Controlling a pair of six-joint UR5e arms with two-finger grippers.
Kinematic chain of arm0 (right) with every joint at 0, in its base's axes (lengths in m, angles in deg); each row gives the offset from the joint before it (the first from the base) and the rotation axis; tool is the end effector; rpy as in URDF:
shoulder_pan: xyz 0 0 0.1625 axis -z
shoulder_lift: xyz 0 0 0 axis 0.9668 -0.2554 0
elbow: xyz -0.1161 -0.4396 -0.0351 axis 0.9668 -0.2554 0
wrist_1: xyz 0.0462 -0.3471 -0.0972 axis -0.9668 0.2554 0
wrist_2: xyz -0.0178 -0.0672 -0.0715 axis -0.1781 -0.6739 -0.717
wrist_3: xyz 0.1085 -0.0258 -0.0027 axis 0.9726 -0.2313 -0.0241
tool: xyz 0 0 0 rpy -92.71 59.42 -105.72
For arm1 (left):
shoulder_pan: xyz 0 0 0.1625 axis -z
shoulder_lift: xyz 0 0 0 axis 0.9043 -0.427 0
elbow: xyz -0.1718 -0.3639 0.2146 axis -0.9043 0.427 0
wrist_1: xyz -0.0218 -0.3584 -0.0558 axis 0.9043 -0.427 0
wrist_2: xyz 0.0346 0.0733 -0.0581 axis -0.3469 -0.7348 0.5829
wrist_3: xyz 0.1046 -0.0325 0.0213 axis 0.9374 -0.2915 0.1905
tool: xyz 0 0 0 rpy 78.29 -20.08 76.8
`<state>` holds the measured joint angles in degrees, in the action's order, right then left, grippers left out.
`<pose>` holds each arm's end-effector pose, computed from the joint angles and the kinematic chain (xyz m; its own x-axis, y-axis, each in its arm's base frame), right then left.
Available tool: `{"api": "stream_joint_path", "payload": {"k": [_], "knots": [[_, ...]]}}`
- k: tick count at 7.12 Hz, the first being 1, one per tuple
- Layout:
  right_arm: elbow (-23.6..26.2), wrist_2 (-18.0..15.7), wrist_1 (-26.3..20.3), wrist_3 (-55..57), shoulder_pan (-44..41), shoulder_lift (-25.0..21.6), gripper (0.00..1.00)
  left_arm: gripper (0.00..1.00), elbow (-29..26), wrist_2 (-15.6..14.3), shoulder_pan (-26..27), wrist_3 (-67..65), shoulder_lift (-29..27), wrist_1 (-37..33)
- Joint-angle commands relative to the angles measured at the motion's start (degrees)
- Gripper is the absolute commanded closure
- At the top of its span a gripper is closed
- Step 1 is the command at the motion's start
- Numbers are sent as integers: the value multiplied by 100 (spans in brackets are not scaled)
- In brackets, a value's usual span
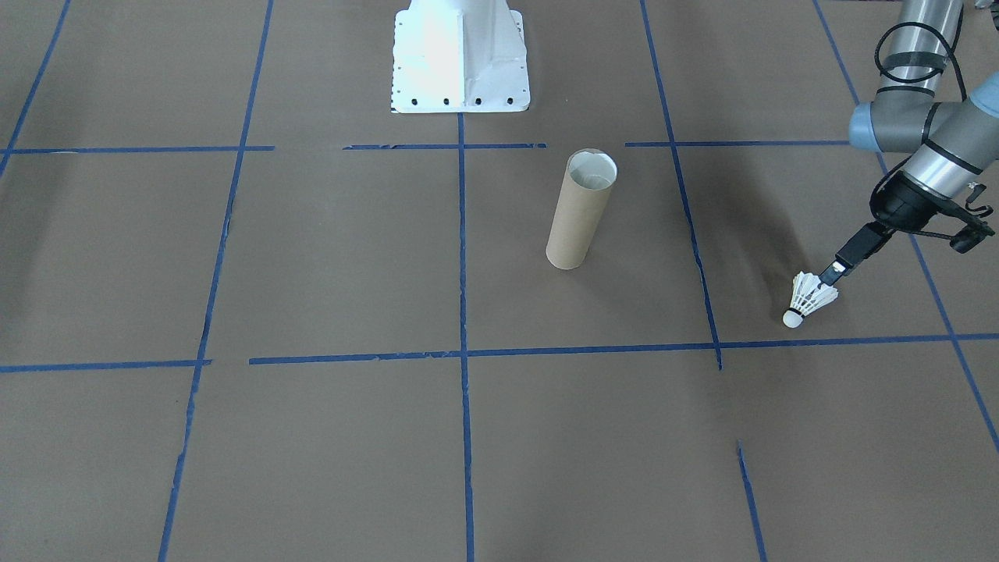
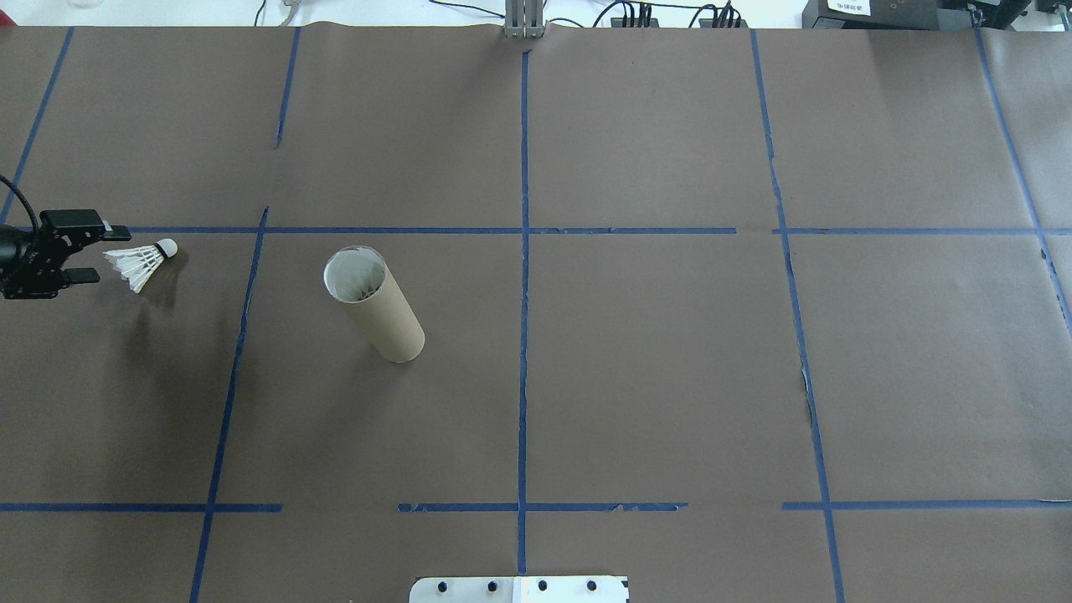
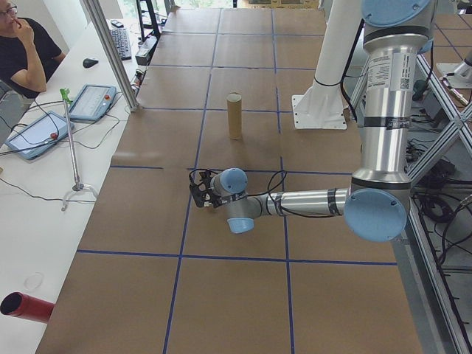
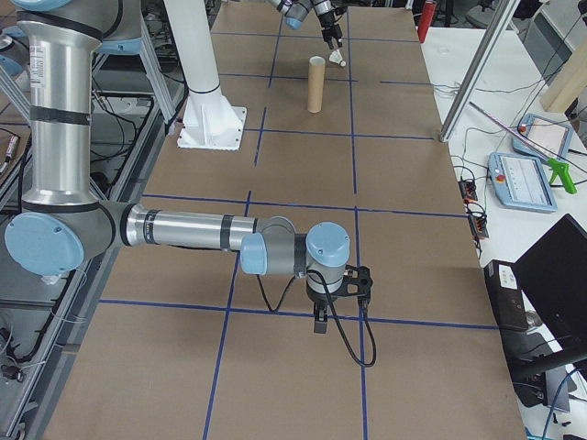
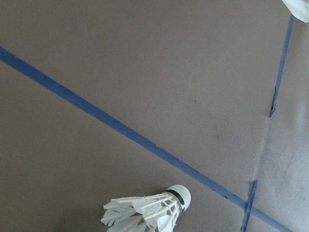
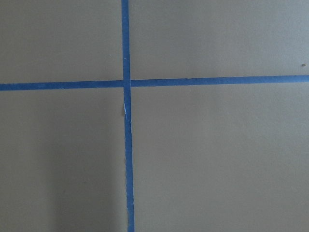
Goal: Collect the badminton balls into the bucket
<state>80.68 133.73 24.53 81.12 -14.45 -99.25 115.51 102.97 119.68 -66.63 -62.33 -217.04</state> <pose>0.0566 -0.4033 0.7063 0.7438 0.0467 0.6667 -0.0556 0.9984 -0.0078 0.1967 -0.4258 0.6261 0.1056 -0.4140 -0.9041 0.5159 0.8001 -0.3061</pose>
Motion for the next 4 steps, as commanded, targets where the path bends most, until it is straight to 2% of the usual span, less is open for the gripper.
{"api": "stream_joint_path", "payload": {"k": [1, 2, 3, 4], "knots": [[2, 0, 0, 0, 0, 0, 0, 0, -41, -324, -274, -160, -82, -24], [2, 0, 0, 0, 0, 0, 0, 0, -76, -333, -301, -151, -135, -15], [2, 0, 0, 0, 0, 0, 0, 3, -146, -472, -301, -142, -179, -15], [2, 0, 0, 0, 0, 0, 0, 11, -216, -535, -310, -99, -249, -15]]}}
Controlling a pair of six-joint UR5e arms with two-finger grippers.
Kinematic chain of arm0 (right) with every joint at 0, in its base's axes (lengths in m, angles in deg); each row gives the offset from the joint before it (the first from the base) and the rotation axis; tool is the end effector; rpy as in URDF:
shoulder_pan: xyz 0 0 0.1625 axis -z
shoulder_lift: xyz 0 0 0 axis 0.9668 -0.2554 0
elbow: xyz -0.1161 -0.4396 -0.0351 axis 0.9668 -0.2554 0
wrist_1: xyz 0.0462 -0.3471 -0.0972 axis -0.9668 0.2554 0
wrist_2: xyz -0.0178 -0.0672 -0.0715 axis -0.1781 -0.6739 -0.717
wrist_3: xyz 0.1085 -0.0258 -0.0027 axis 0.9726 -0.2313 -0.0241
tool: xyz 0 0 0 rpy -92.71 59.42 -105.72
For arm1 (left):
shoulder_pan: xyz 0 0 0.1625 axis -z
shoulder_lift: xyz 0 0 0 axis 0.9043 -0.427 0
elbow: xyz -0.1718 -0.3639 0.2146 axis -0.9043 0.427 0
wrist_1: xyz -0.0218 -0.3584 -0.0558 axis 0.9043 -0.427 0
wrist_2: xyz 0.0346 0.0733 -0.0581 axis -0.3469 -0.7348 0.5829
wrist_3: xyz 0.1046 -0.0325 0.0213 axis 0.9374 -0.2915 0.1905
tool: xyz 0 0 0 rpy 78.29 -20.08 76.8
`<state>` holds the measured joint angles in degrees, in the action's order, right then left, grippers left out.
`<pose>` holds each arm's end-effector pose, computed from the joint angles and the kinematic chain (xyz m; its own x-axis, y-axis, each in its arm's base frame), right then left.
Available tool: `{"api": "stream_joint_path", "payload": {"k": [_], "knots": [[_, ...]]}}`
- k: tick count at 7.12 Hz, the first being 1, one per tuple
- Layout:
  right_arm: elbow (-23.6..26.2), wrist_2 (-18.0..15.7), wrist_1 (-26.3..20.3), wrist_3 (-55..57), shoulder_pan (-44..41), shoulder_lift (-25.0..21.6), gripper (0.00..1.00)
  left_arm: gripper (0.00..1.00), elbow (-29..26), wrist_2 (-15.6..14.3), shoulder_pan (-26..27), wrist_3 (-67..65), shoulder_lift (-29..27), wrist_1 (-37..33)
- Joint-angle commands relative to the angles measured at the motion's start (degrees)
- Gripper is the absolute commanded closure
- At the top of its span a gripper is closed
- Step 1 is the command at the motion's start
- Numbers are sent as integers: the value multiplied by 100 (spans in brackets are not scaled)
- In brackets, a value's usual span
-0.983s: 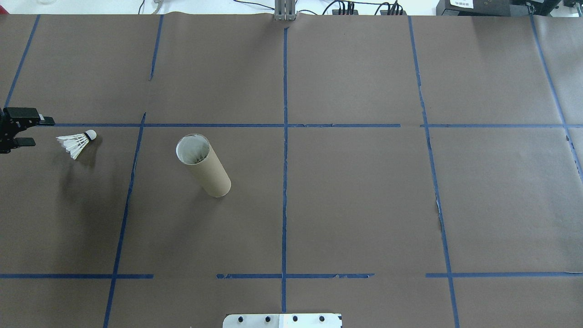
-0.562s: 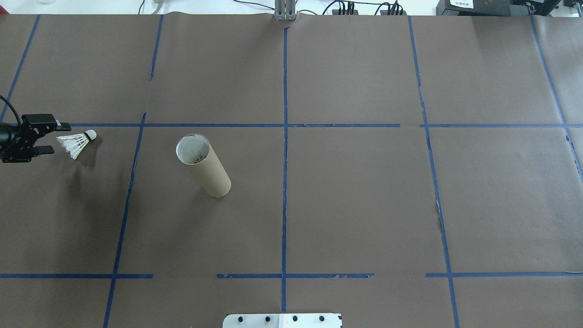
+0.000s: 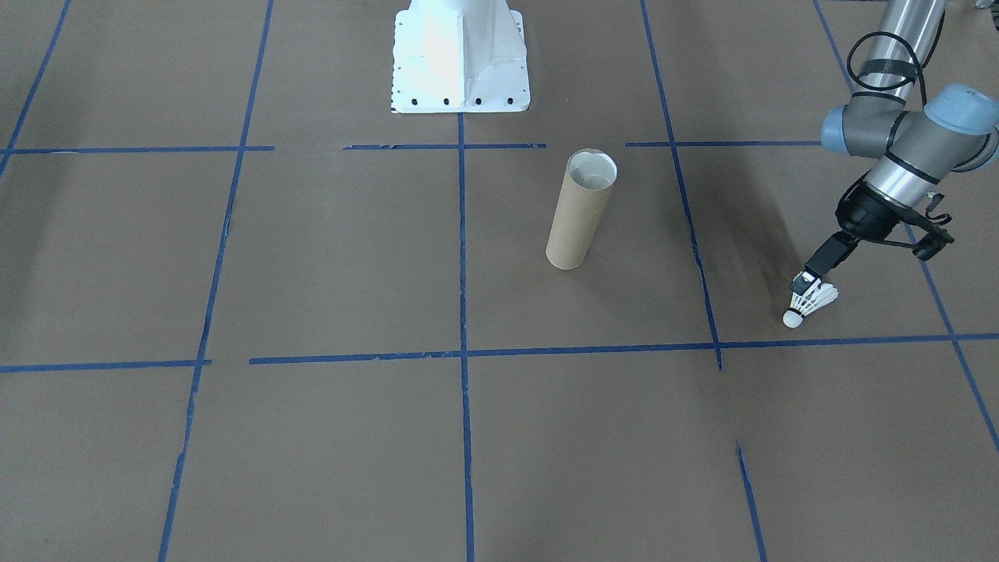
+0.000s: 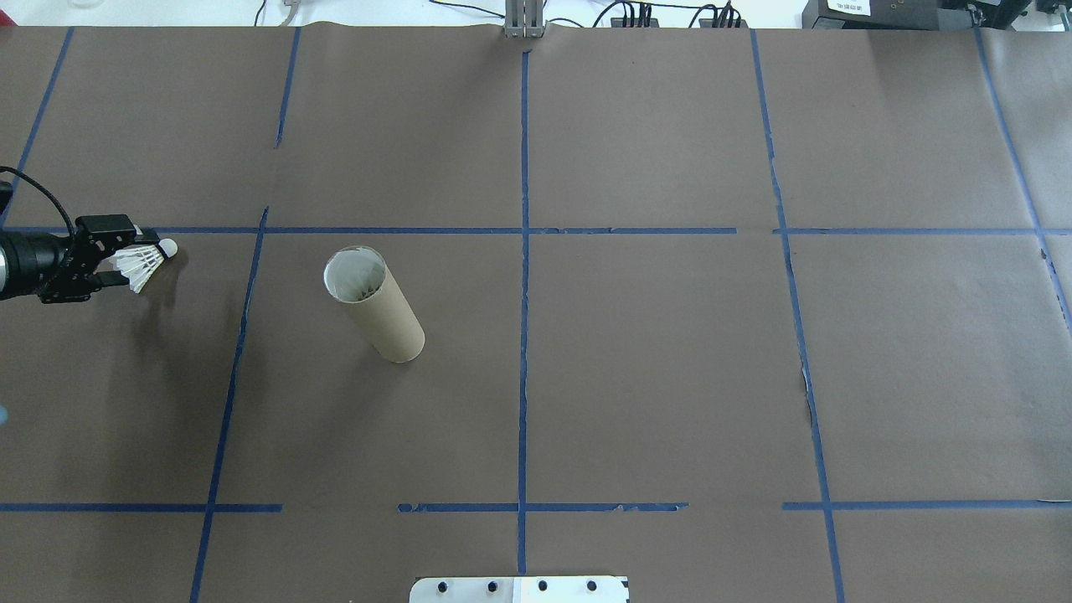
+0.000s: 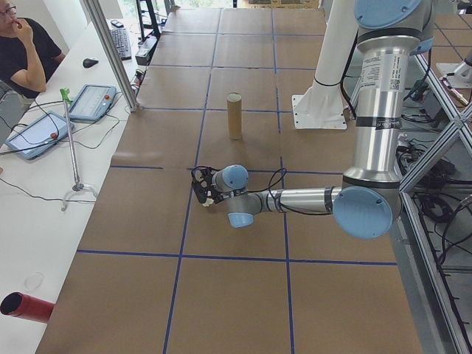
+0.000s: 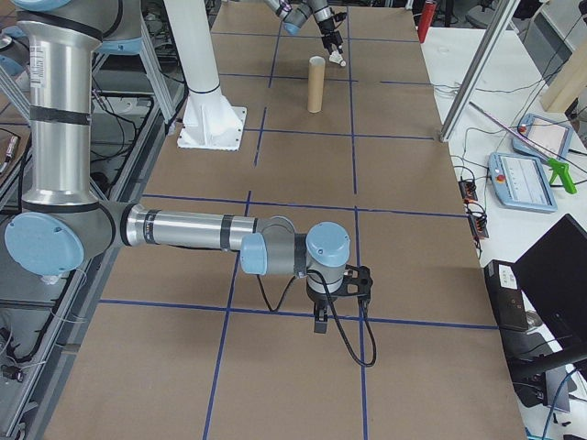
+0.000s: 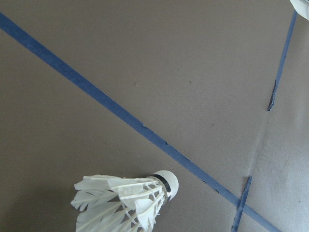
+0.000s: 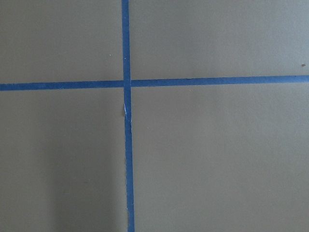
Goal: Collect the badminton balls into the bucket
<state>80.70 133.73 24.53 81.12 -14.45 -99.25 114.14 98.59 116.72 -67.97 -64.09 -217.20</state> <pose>0.0566 -0.4034 0.7062 0.7438 0.0464 0.6667 -0.0556 0.9984 -0.0075 0.2229 -0.4335 0.6235 0.0979 -0.4142 -0.9049 0.5390 0.7865 -0.3016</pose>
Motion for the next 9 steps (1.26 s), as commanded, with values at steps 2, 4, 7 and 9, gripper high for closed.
{"api": "stream_joint_path", "payload": {"k": [2, 4, 7, 9], "knots": [[0, 0, 0, 0, 0, 0, 0, 39, -98, -97, -23, 106, -75, 1], [0, 0, 0, 0, 0, 0, 0, 84, -125, -97, -23, 544, -66, 1], [0, 0, 0, 0, 0, 0, 0, 100, 7, 539, 12, 633, -66, 18], [0, 0, 0, 0, 0, 0, 0, 100, 313, 1480, 563, 625, -188, 367]]}}
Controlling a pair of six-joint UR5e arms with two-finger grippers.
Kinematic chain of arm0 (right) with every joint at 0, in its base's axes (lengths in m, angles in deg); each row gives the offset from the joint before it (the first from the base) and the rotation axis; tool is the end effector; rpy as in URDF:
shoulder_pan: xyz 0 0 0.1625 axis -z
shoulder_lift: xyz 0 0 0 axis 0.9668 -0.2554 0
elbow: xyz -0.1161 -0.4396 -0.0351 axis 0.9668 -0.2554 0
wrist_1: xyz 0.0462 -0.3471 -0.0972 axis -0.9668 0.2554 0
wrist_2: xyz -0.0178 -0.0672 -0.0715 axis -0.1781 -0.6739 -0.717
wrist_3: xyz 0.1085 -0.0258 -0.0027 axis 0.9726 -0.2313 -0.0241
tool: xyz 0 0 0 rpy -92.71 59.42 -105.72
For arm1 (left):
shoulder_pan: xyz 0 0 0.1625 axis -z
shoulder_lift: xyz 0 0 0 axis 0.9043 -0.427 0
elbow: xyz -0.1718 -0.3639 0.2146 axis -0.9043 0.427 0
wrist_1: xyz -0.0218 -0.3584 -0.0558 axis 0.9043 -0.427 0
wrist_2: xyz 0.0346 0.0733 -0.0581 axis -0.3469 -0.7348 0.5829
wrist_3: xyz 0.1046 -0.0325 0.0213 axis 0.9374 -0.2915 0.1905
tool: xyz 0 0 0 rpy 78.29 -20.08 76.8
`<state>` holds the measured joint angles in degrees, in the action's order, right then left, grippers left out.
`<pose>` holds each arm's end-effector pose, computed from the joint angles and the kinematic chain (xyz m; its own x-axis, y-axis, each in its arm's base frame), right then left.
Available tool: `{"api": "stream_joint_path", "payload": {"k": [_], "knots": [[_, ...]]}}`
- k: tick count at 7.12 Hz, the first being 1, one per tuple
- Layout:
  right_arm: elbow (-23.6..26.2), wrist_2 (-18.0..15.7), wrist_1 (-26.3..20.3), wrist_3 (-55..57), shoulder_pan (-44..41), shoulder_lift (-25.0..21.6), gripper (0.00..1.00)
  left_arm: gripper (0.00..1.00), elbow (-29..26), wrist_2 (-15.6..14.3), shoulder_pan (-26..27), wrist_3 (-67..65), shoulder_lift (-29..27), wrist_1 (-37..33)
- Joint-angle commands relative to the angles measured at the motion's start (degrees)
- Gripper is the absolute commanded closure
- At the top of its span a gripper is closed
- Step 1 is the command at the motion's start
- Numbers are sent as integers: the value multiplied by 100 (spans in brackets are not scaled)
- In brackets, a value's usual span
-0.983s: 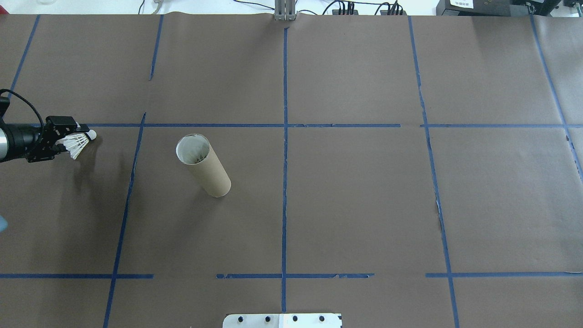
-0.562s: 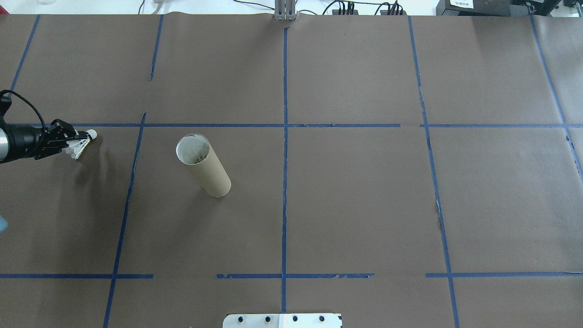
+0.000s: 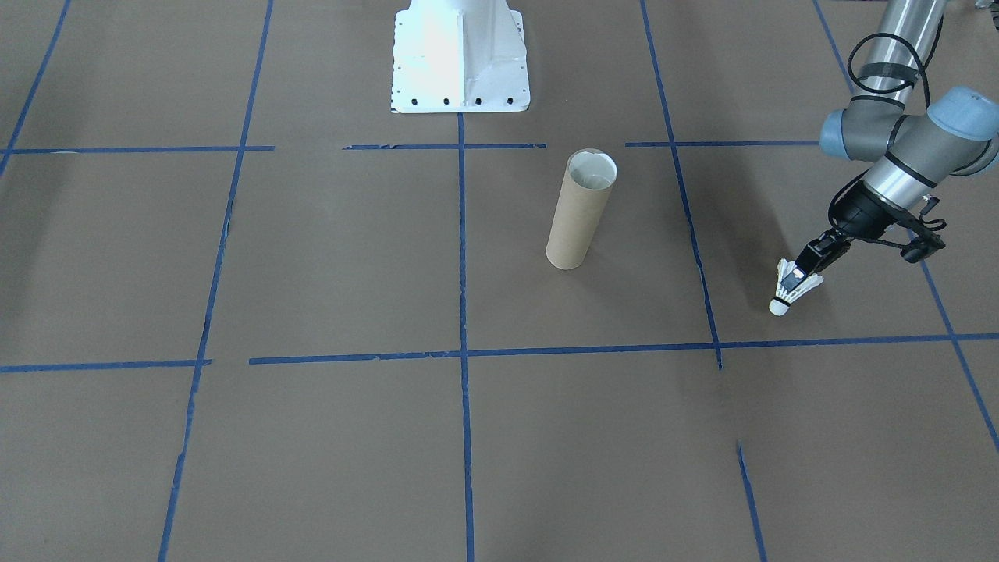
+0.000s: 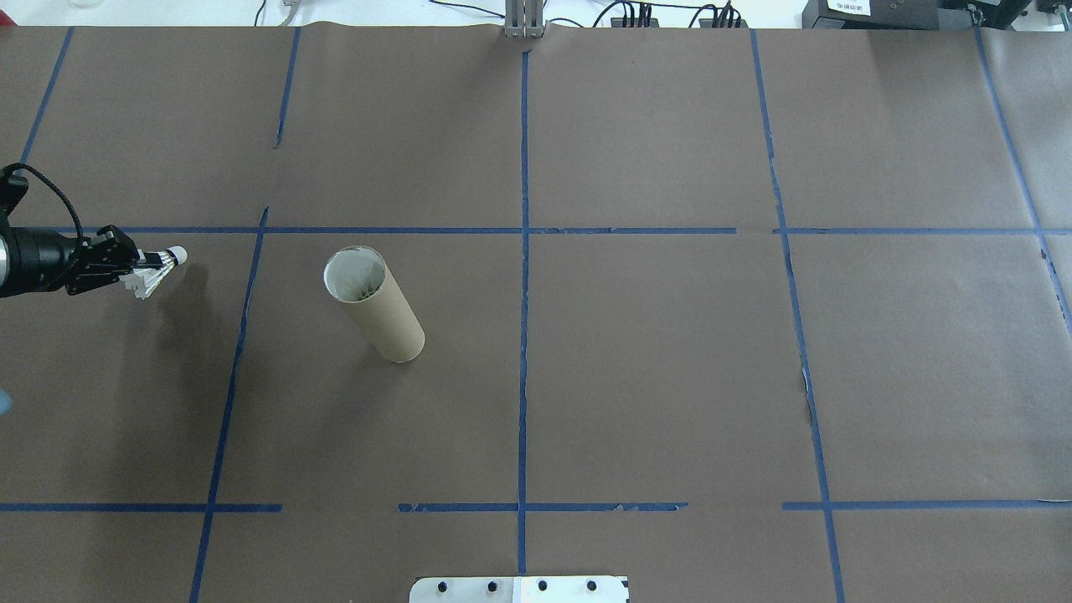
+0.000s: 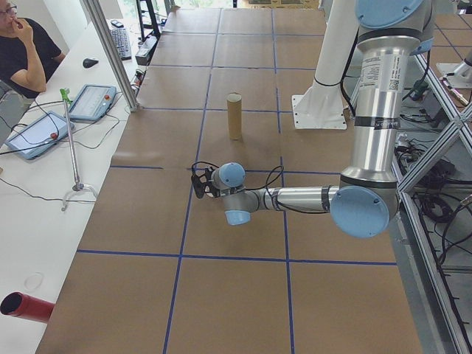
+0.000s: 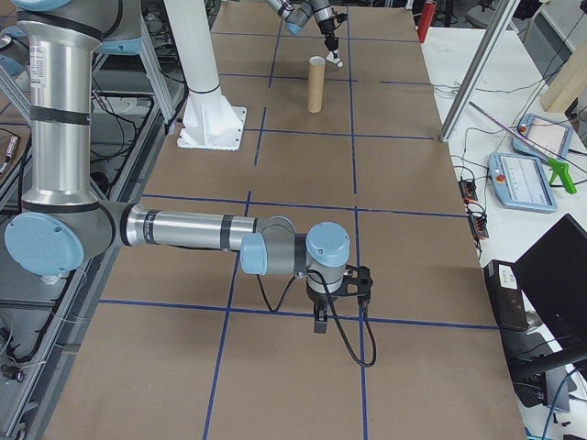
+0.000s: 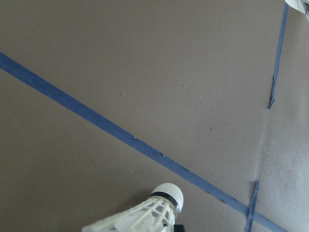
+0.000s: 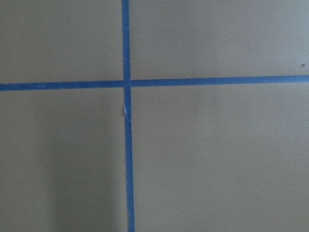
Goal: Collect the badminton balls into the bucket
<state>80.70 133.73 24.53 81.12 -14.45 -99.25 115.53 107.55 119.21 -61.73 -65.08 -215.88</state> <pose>0.0566 -0.4034 0.7062 0.7438 0.0464 0.6667 -0.0556 0.9984 -0.0075 0.2176 -0.4351 0.6045 0.1428 -0.3243 -0.9351 0.4247 0.8735 -0.2380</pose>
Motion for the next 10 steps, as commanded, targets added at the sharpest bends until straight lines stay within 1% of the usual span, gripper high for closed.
{"api": "stream_joint_path", "payload": {"k": [1, 2, 3, 4, 5, 6, 7, 8, 9, 10], "knots": [[0, 0, 0, 0, 0, 0, 0, 100, 524, 1015, 595, 9, -194, 804], [0, 0, 0, 9, 0, 0, 0, 100, 998, 1289, 729, 18, -195, 1366], [0, 0, 0, 0, 0, 0, 0, 100, 1637, 1588, 791, 26, -238, 2137], [0, 0, 0, 0, 0, 0, 0, 100, 2218, 1730, 940, 227, -395, 2980], [0, 0, 0, 0, 0, 0, 0, 100, 2868, 1810, 993, 672, -484, 3946], [0, 0, 0, 0, 0, 0, 0, 100, 3405, 1810, 1020, 1138, -624, 4878], [0, 0, 0, 0, 0, 0, 0, 100, 3846, 1810, 1264, 1482, -1095, 5914], [0, 0, 0, 0, 0, 0, 0, 100, 4433, 1793, 1345, 2025, -1422, 7151], [0, 0, 0, 0, 0, 0, 0, 100, 4796, 1775, 1345, 2526, -1947, 8338], [0, 0, 0, 0, 0, 0, 0, 100, 4938, 1662, 1311, 2871, -2553, 9299]]}}
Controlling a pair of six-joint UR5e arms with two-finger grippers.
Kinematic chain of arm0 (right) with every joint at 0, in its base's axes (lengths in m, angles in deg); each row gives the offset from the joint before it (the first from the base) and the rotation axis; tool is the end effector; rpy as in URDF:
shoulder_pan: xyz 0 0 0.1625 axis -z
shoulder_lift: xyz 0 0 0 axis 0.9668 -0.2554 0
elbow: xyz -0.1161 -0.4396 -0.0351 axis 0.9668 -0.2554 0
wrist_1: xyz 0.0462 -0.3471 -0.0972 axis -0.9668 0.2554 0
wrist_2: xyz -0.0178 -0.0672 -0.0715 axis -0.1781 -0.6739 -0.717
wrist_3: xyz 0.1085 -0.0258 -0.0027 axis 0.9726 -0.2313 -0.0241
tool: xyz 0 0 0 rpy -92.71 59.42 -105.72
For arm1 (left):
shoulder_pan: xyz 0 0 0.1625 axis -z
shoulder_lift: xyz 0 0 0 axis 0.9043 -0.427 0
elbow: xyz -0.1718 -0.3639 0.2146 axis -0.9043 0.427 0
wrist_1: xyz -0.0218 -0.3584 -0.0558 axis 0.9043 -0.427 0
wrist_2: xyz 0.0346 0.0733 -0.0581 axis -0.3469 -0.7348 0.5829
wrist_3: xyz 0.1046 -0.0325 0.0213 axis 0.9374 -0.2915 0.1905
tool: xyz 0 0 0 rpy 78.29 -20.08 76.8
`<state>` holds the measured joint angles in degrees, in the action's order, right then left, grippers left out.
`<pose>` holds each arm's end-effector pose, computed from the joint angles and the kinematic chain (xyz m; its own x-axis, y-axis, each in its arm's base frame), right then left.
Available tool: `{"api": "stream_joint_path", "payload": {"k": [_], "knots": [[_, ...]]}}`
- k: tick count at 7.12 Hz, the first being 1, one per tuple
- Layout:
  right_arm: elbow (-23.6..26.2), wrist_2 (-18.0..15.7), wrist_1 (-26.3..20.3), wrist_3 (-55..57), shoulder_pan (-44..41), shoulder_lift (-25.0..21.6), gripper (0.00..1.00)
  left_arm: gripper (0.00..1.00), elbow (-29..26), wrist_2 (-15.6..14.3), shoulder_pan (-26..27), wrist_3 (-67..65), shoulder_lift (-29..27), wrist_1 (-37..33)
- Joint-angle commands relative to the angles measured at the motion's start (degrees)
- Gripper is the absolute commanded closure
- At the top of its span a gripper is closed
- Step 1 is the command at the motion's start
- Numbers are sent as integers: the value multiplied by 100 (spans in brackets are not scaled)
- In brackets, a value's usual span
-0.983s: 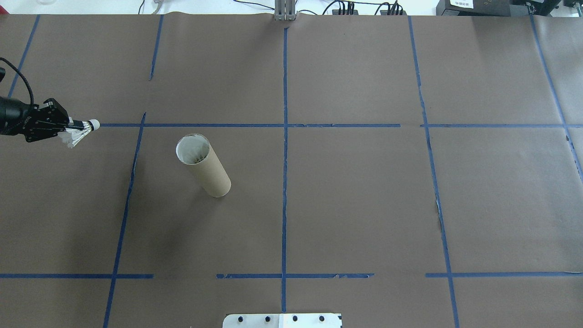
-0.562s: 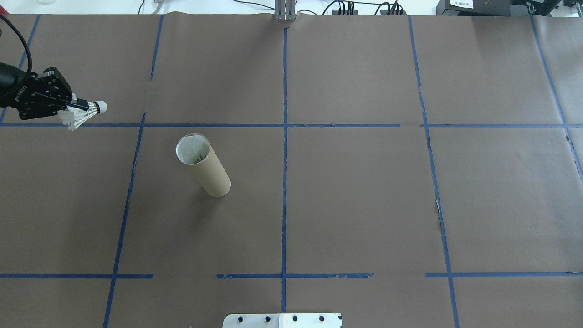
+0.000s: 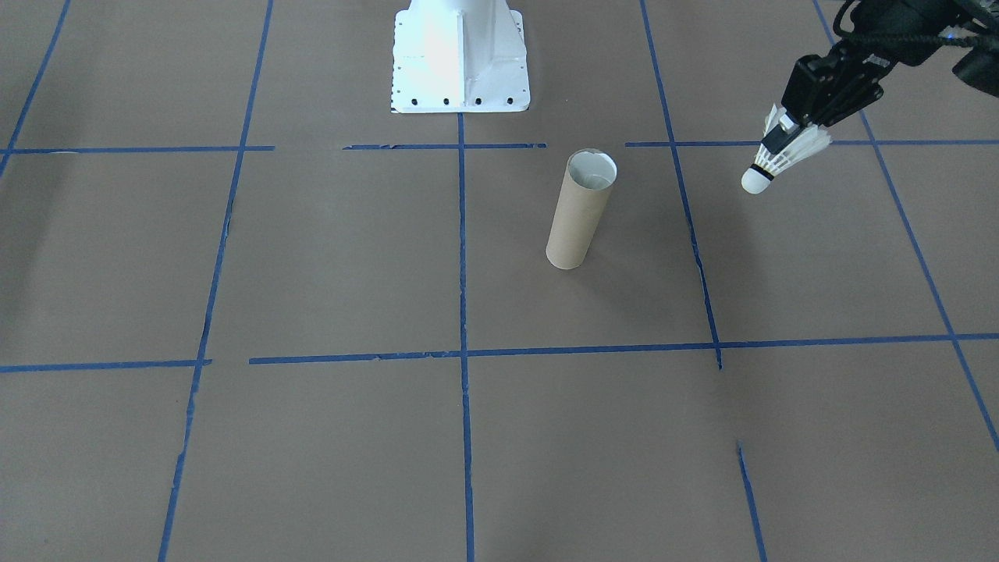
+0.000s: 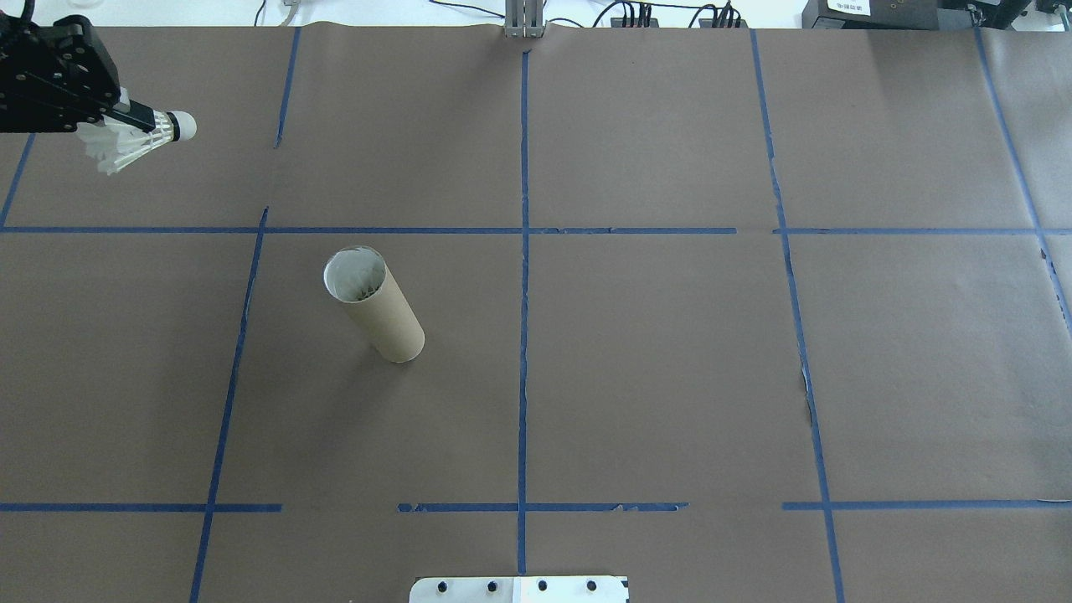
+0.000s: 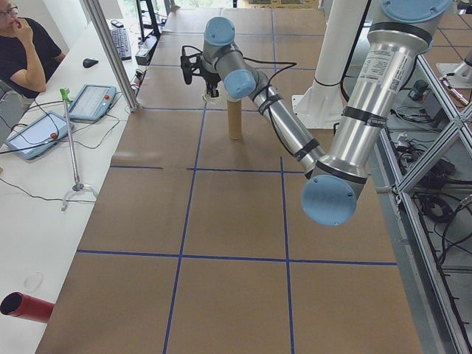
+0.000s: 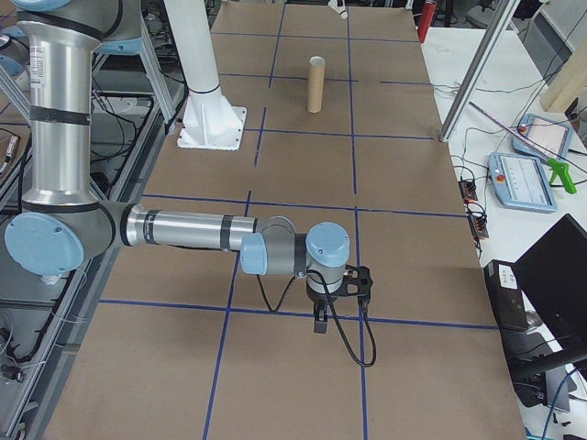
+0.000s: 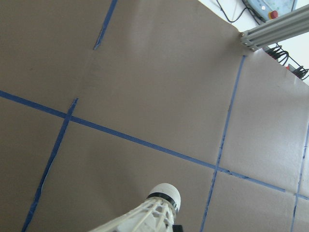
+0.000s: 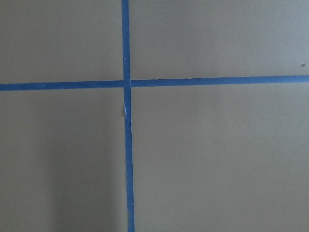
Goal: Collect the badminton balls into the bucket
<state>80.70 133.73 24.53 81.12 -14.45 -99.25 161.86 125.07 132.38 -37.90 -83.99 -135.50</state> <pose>0.0566 -0.4034 0.7062 0.7438 0.0464 0.6667 -0.0556 0.9984 -0.0075 0.1346 -0.4580 0.2603 0.3169 -0.2049 -0.9261 0.2843 0.9520 -0.1134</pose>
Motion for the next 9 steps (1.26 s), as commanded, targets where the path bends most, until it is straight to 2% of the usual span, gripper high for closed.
{"api": "stream_joint_path", "payload": {"k": [1, 4, 5, 6, 7, 8, 9], "knots": [[0, 0, 0, 0, 0, 0, 0, 100, 568, -447, -260, 743, -938, 1818], [0, 0, 0, 0, 0, 0, 0, 100, 755, -1747, -1497, 999, -2035, 3479], [0, 0, 0, 0, 0, 0, 0, 100, 756, -2361, -1954, 1305, -2466, 4277], [0, 0, 0, 0, 0, 0, 0, 100, 712, -2793, -2272, 1570, -2757, 4798], [0, 0, 0, 0, 0, 0, 0, 100, 625, -3067, -2475, 1720, -2917, 5056], [0, 0, 0, 0, 0, 0, 0, 100, 380, -3531, -2755, 2026, -3197, 5450], [0, 0, 0, 0, 0, 0, 0, 100, 38, -3736, -2828, 2456, -3591, 5845]]}}
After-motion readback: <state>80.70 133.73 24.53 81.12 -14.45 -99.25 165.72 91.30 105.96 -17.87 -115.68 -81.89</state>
